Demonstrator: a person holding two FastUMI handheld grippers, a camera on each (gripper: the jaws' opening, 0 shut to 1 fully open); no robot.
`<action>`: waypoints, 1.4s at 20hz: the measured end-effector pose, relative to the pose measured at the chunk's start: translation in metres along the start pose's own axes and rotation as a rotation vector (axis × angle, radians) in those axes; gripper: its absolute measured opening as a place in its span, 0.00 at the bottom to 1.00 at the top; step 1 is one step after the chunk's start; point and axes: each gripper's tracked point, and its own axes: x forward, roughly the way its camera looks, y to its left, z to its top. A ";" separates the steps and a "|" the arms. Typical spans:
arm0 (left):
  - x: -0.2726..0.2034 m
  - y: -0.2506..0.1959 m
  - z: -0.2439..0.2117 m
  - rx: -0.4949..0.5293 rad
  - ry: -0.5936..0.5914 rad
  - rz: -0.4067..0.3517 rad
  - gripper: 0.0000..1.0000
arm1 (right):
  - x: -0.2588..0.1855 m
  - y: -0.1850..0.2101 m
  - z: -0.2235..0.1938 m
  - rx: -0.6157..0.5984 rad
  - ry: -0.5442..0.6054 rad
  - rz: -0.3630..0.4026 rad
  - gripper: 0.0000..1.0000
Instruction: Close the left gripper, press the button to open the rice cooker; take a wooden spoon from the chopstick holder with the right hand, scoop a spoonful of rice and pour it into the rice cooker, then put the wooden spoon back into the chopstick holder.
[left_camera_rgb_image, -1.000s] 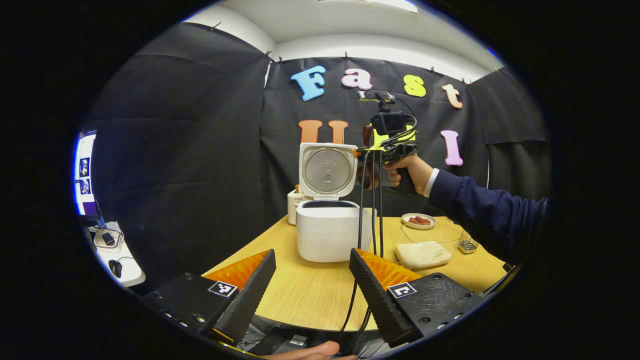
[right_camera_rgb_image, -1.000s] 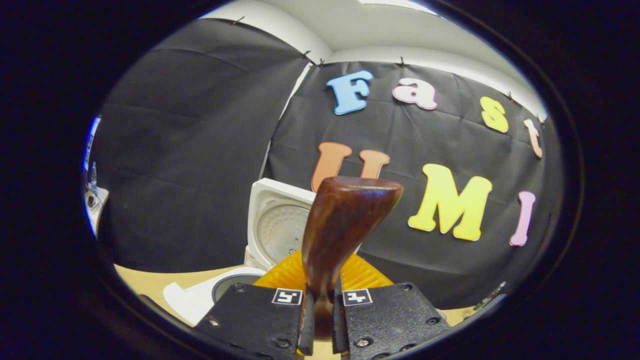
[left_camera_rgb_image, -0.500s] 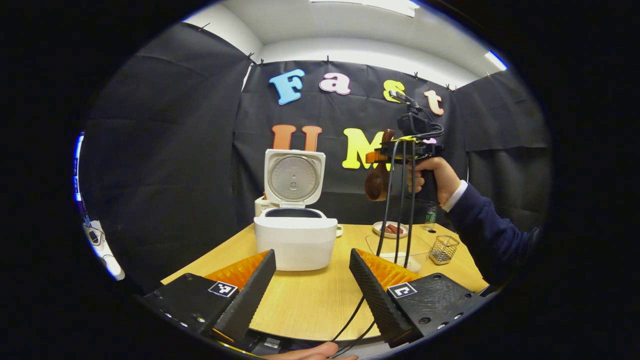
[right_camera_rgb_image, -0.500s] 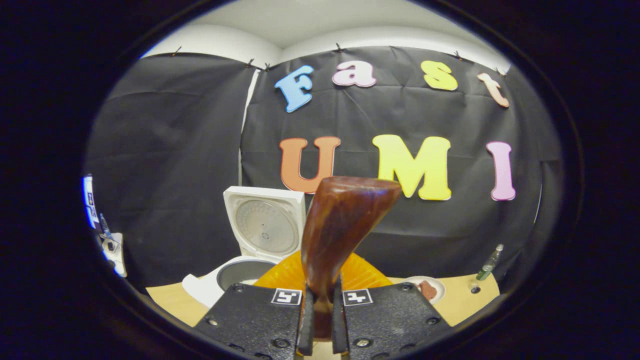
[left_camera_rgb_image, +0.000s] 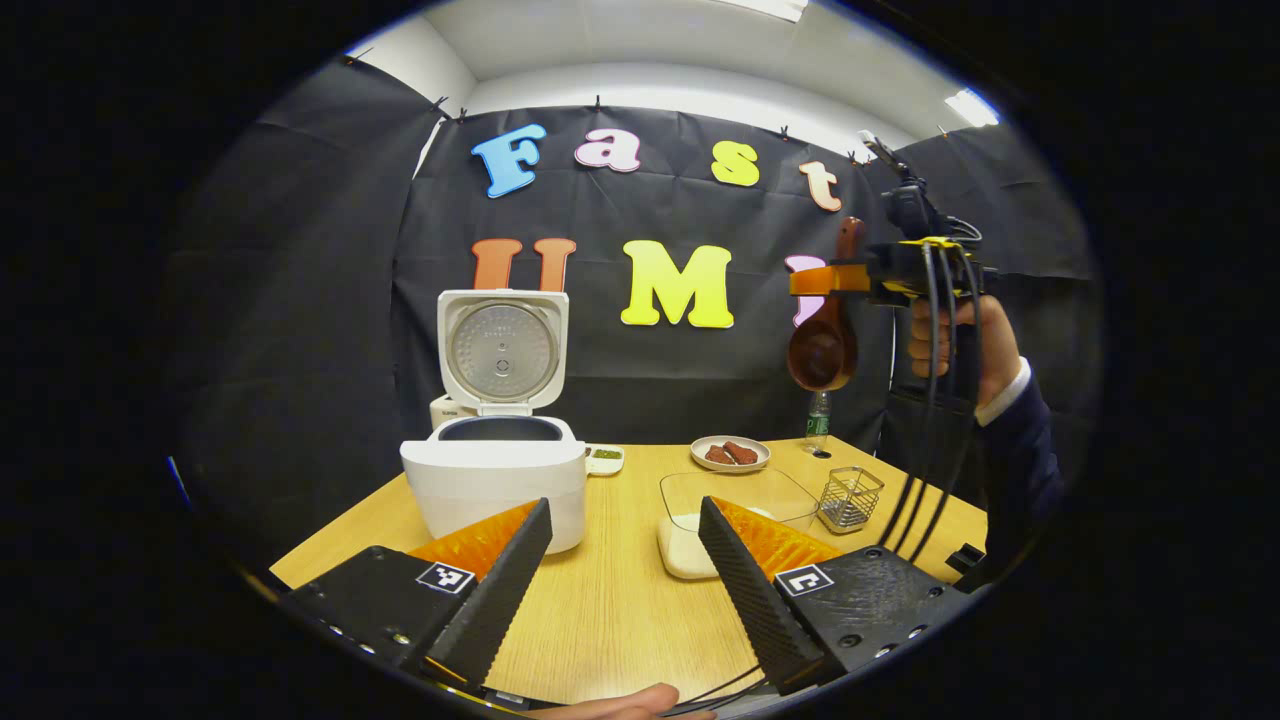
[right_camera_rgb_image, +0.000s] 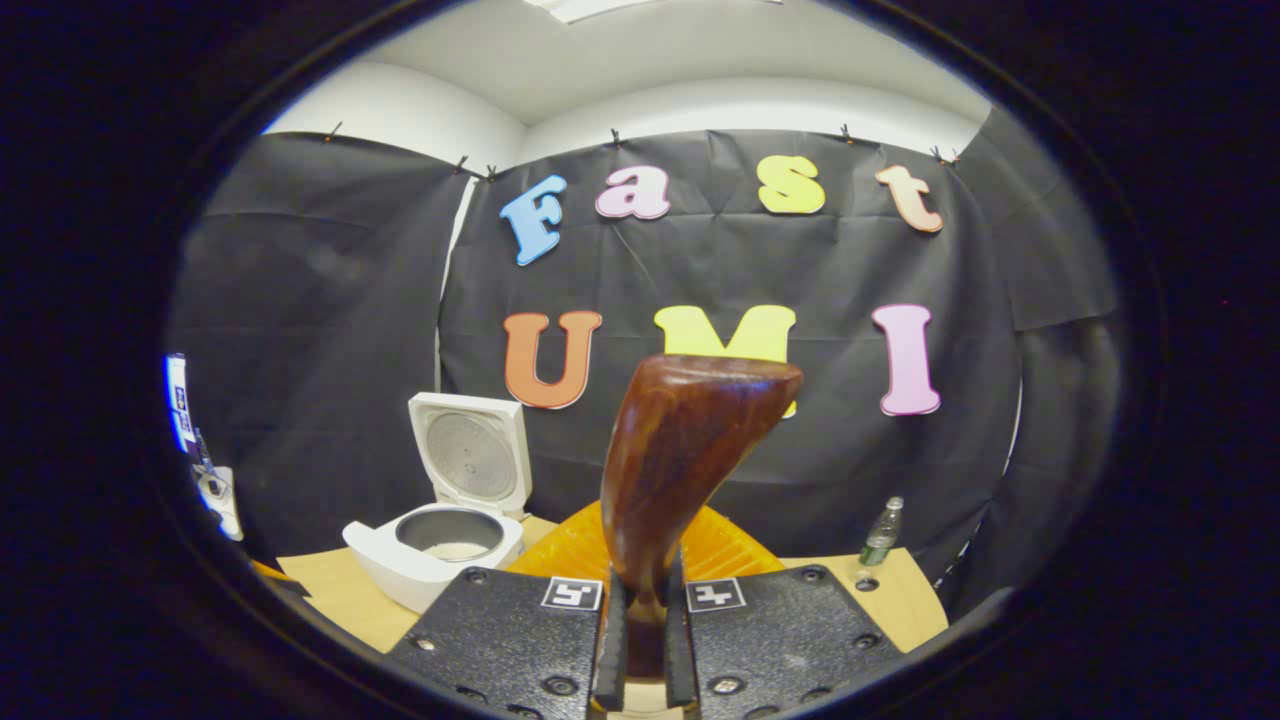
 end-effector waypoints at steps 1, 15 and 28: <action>0.006 -0.005 0.000 -0.003 -0.003 -0.003 0.94 | -0.006 -0.011 -0.003 0.000 0.008 -0.016 0.19; 0.055 -0.021 0.021 -0.012 -0.031 0.027 0.94 | 0.011 -0.139 -0.102 0.139 0.164 -0.210 0.17; 0.064 0.006 0.041 -0.004 -0.060 0.107 0.94 | 0.037 -0.184 -0.192 0.252 0.287 -0.262 0.22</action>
